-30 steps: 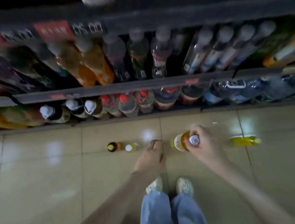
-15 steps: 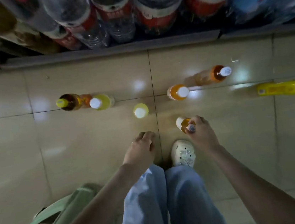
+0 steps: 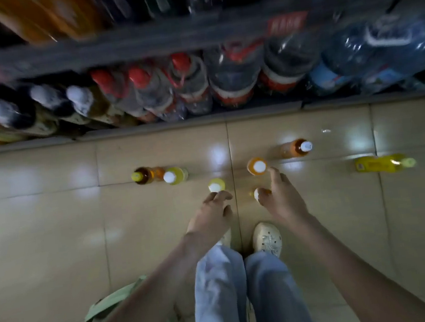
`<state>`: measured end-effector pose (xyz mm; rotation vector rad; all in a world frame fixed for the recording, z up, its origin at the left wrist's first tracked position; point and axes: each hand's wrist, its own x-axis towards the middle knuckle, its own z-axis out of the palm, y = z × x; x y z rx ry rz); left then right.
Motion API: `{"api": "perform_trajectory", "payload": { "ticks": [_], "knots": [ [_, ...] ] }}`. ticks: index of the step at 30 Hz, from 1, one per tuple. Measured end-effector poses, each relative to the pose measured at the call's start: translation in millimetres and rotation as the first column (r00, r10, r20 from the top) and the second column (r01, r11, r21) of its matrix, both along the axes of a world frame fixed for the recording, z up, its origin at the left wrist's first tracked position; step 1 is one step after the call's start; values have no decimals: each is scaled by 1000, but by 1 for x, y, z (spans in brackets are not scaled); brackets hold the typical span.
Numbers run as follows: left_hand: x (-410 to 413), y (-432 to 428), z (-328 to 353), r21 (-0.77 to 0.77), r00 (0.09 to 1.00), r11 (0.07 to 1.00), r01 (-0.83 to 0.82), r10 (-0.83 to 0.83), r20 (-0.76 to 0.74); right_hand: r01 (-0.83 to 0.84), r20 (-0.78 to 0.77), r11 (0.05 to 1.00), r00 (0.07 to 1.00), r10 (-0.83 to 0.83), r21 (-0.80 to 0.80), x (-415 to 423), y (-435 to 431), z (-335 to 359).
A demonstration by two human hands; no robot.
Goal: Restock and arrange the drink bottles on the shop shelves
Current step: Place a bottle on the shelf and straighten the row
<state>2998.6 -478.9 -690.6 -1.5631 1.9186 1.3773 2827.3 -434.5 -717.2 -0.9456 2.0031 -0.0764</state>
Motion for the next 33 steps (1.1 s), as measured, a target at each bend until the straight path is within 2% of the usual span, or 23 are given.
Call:
{"api": "perform_trajectory", "payload": {
  "ticks": [3,6,9,14,16,20,24,28,30,33],
  "knots": [
    [-11,-44,109,-116,998,993,-19,11,-66,-23,22,991,999,26,-129,-4,-37,114],
    [-18,-77,219,-288,998,957,-19,1,-62,-24,56,958,998,41,-286,-3,-69,228],
    [-18,-96,314,-426,994,904,-42,-5,-109,-17,88,862,994,71,-507,0,-90,325],
    [6,-115,422,-604,977,786,-131,0,-212,-107,46,693,979,199,-713,11,-118,445],
    [21,-124,451,-645,972,746,-167,16,-234,-125,18,633,977,214,-764,20,-135,474],
    [58,-146,487,-680,960,704,-206,11,-280,-118,19,598,976,218,-793,48,-183,510],
    [93,-177,497,-693,946,664,-281,70,-316,-178,-68,548,974,215,-817,82,-244,525],
    [120,-200,494,-677,965,714,-177,-10,-263,-278,-279,664,954,109,-694,110,-301,529],
    [139,-217,497,-693,969,711,-124,-63,-238,-283,-375,685,927,16,-672,115,-316,531],
    [165,-241,498,-717,968,695,-52,-141,-207,-296,-406,700,914,10,-650,108,-325,539]
  ]
}}
